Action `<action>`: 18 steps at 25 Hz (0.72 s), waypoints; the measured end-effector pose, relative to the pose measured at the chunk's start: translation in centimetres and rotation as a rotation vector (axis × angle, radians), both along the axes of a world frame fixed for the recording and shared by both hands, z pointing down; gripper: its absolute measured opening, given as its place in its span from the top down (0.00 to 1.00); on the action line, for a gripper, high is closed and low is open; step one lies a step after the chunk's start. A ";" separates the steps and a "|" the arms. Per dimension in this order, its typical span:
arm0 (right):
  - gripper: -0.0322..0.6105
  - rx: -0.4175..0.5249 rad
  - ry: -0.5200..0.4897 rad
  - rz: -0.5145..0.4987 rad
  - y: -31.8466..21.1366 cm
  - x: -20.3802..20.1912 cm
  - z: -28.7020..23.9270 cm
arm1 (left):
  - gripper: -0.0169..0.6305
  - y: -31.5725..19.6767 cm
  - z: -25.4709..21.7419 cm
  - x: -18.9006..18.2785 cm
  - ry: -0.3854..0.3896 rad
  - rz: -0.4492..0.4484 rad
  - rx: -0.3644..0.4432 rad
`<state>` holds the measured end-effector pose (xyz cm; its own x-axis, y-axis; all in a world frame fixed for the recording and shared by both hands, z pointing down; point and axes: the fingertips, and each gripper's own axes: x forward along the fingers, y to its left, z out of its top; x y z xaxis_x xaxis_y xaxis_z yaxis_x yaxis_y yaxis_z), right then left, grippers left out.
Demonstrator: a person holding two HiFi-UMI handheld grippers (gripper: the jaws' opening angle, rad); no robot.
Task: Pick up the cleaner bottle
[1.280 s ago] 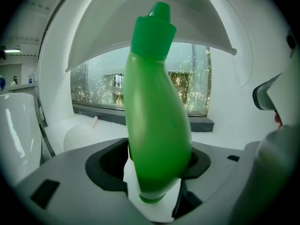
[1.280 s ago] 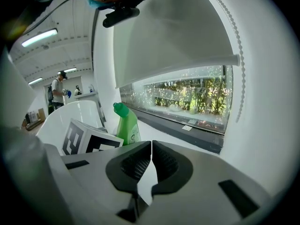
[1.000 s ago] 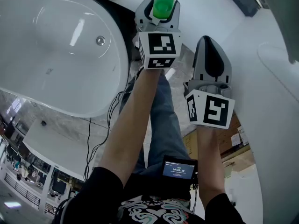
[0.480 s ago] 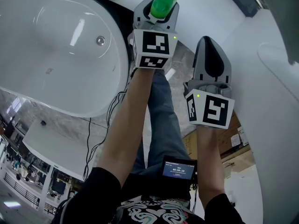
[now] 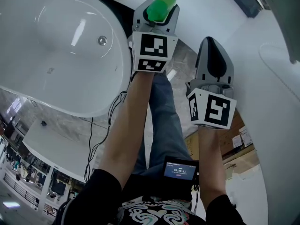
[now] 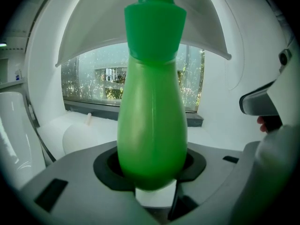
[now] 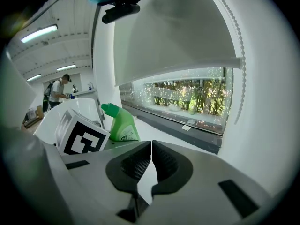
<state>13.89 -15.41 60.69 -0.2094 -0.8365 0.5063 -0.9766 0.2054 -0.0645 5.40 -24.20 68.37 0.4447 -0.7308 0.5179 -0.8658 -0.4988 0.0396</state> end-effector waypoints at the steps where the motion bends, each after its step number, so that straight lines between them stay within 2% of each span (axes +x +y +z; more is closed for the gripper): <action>1: 0.91 0.000 0.000 0.000 0.0 -0.1 0.0 | 0.66 0.2 -0.1 -0.2 0.000 -0.001 -0.002; 18: 0.91 0.013 0.012 -0.003 0.6 -1.2 -1.7 | 0.67 1.6 -3.6 -1.8 0.046 0.004 0.016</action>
<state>12.67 -14.82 58.96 -0.2061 -0.8422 0.4983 -0.9766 0.2092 -0.0503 3.61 -22.62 64.74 0.4711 -0.7370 0.4847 -0.8611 -0.5034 0.0715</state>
